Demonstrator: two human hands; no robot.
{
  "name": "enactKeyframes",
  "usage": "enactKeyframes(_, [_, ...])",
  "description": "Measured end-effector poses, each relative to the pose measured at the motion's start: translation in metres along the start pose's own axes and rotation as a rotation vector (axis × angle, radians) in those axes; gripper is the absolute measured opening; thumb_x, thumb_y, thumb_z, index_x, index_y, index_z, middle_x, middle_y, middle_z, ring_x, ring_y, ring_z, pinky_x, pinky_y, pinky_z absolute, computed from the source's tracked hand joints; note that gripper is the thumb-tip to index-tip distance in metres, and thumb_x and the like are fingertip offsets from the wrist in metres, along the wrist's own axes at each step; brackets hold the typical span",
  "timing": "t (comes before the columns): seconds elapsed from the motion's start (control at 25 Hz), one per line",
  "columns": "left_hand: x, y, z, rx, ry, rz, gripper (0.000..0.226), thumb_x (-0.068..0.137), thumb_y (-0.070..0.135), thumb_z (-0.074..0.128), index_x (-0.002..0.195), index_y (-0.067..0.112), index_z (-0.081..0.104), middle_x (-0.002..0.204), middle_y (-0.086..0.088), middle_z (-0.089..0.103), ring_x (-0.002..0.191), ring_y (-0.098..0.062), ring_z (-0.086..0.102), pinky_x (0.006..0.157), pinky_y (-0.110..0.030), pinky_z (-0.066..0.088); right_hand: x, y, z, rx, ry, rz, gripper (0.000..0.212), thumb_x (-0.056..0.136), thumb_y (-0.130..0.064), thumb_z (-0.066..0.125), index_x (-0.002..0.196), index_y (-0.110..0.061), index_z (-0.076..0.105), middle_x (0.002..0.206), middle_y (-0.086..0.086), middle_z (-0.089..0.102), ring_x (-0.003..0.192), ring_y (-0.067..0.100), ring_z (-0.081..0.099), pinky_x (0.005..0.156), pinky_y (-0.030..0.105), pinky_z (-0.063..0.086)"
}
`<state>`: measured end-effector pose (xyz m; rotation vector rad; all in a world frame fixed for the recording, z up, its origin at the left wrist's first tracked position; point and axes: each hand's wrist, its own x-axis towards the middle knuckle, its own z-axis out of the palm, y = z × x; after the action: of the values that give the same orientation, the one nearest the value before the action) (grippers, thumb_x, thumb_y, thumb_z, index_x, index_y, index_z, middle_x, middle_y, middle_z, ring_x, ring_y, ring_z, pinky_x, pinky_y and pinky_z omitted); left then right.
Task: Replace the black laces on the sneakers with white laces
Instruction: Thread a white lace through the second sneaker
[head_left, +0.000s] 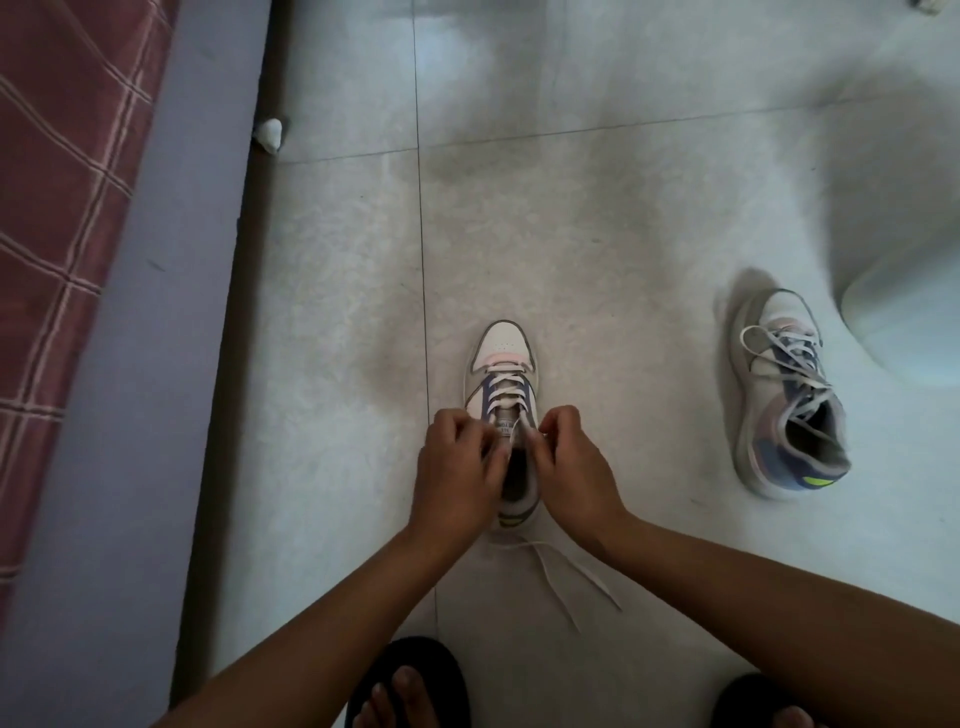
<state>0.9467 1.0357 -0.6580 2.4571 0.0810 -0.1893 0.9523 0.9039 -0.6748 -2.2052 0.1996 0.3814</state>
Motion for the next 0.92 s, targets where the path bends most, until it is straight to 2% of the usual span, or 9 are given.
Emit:
enactKeyframes(0.08, [0.009,-0.012,-0.006,-0.148,0.011,-0.212,0.027,0.092,0.018,0.054,0.118,0.014,0.047,0.106,-0.003,0.049,0.085,-0.011,0.052,0.07,-0.021,0.046,-0.008,-0.007,0.001,-0.166,-0.055,-0.022,0.019,0.097,-0.039,0.042,0.091,-0.023,0.049,0.081,-0.004,0.059,0.069,0.012,0.055,0.054,0.024,0.035])
enactKeyframes(0.24, [0.022,-0.026,-0.016,-0.408,-0.502,-0.581,0.038,0.096,0.023,0.05,0.131,0.011,0.041,0.084,-0.007,0.059,0.066,-0.017,0.06,0.053,-0.029,0.052,-0.003,-0.029,0.008,-0.132,-0.315,0.171,0.039,0.095,-0.038,0.049,0.061,-0.018,0.05,0.061,-0.001,0.051,0.058,0.016,0.05,0.048,0.023,0.031])
enactKeyframes(0.32, [0.022,-0.03,-0.018,-0.418,-0.6,-0.505,0.043,0.096,0.024,0.05,0.137,0.016,0.039,0.085,-0.008,0.061,0.066,-0.018,0.061,0.051,-0.027,0.051,0.007,-0.038,0.011,0.135,-0.344,0.396,0.032,0.092,-0.023,0.054,0.061,-0.018,0.048,0.059,0.001,0.049,0.051,0.013,0.047,0.045,0.021,0.034])
enactKeyframes(0.44, [0.02,-0.034,-0.016,-0.038,-0.569,-0.245,0.036,0.093,0.035,0.051,0.126,0.02,0.051,0.089,-0.006,0.062,0.073,-0.019,0.059,0.055,-0.024,0.042,0.01,-0.045,0.009,0.444,-0.34,0.685,0.024,0.088,-0.005,0.05,0.065,-0.011,0.047,0.054,0.006,0.042,0.03,0.01,0.038,0.035,0.015,0.03])
enactKeyframes(0.56, [0.014,-0.028,-0.011,0.081,-0.523,-0.214,0.042,0.09,0.05,0.049,0.104,0.012,0.059,0.098,-0.015,0.059,0.085,-0.029,0.06,0.057,-0.027,0.036,0.005,-0.04,0.006,0.524,-0.308,0.693,0.019,0.087,-0.008,0.045,0.069,-0.01,0.05,0.056,0.007,0.043,0.032,0.013,0.037,0.037,0.016,0.03])
enactKeyframes(0.64, [0.017,-0.022,-0.011,-0.042,-0.547,-0.266,0.049,0.09,0.05,0.05,0.121,0.013,0.049,0.1,-0.008,0.059,0.086,-0.021,0.06,0.059,-0.026,0.039,0.0,-0.034,0.001,0.371,-0.204,0.501,0.017,0.089,-0.012,0.047,0.074,-0.008,0.054,0.068,0.009,0.052,0.054,0.019,0.05,0.048,0.024,0.041])
enactKeyframes(0.76, [0.031,-0.014,-0.009,0.062,-0.605,-0.216,0.051,0.09,0.038,0.052,0.132,0.011,0.038,0.102,-0.005,0.058,0.083,-0.017,0.058,0.065,-0.029,0.045,-0.006,-0.033,-0.011,0.176,-0.041,0.244,0.02,0.091,-0.014,0.049,0.074,-0.008,0.055,0.075,0.003,0.051,0.062,0.012,0.047,0.053,0.01,0.037])
enactKeyframes(0.84, [0.032,-0.005,0.003,0.287,-0.599,-0.206,0.063,0.089,0.036,0.055,0.137,0.006,0.029,0.118,-0.014,0.057,0.1,-0.027,0.059,0.076,-0.033,0.045,-0.006,-0.038,-0.021,0.521,-0.096,0.422,0.025,0.094,-0.013,0.045,0.073,-0.006,0.058,0.07,0.007,0.056,0.06,0.014,0.052,0.058,0.017,0.044])
enactKeyframes(0.92, [0.025,0.003,0.02,0.402,-0.608,-0.233,0.071,0.088,0.028,0.057,0.142,0.002,0.02,0.124,-0.016,0.056,0.107,-0.031,0.058,0.078,-0.034,0.043,-0.01,-0.046,-0.028,0.903,-0.283,0.59,0.036,0.098,-0.013,0.038,0.064,-0.008,0.051,0.057,0.006,0.049,0.05,0.015,0.046,0.051,0.025,0.042])
